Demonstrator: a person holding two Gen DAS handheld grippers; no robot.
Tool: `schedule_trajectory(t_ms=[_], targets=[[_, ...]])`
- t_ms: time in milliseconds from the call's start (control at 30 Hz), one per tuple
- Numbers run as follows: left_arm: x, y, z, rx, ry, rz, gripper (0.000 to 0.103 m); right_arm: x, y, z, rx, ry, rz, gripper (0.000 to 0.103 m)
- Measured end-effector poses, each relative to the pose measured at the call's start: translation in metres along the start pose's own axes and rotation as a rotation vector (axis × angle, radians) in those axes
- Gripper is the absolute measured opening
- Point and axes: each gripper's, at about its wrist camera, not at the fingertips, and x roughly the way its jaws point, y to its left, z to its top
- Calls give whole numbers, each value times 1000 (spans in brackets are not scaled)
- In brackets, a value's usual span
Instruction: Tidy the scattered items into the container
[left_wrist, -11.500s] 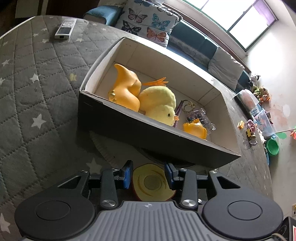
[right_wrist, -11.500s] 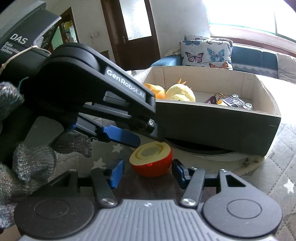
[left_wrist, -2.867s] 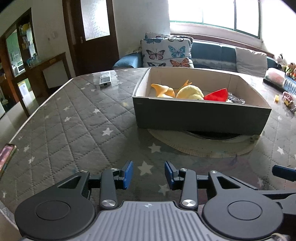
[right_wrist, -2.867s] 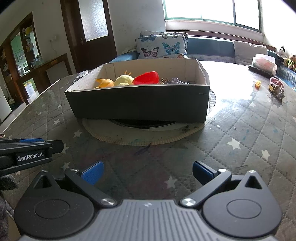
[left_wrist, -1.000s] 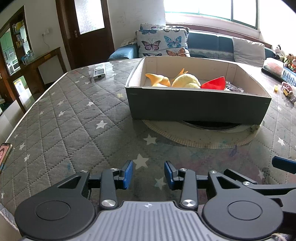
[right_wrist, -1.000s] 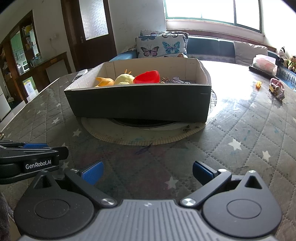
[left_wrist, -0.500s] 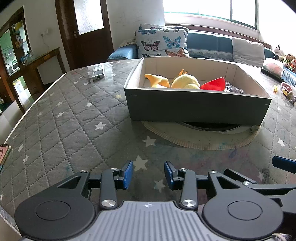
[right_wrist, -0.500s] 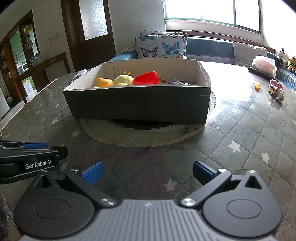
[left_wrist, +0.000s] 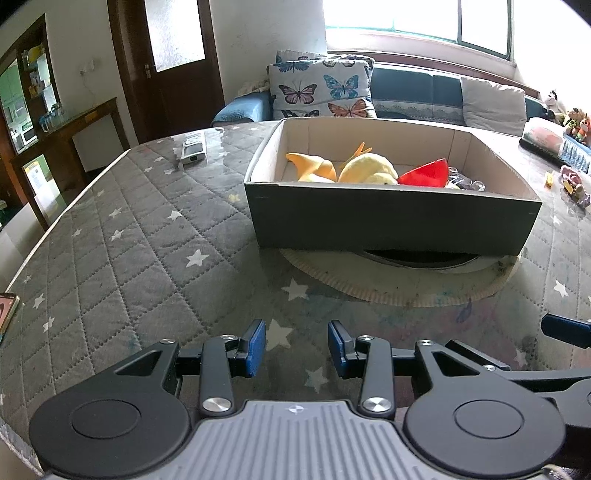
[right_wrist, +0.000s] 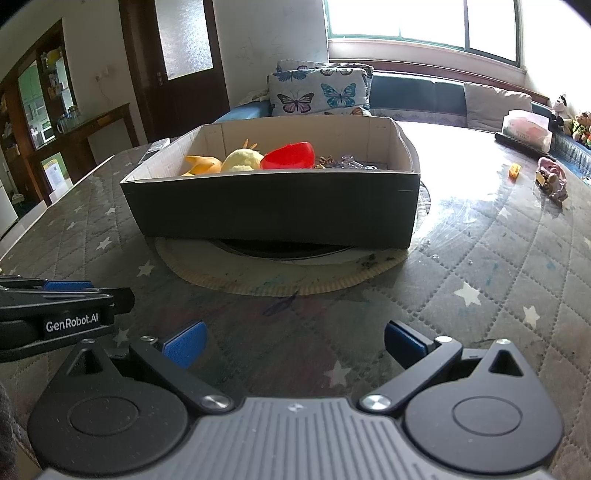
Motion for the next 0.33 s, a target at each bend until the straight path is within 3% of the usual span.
schedule_trajectory(t_ms=[333], targets=[[-2,-1,1,8,-22,2,40,0,1,1,0,-2,1,103]])
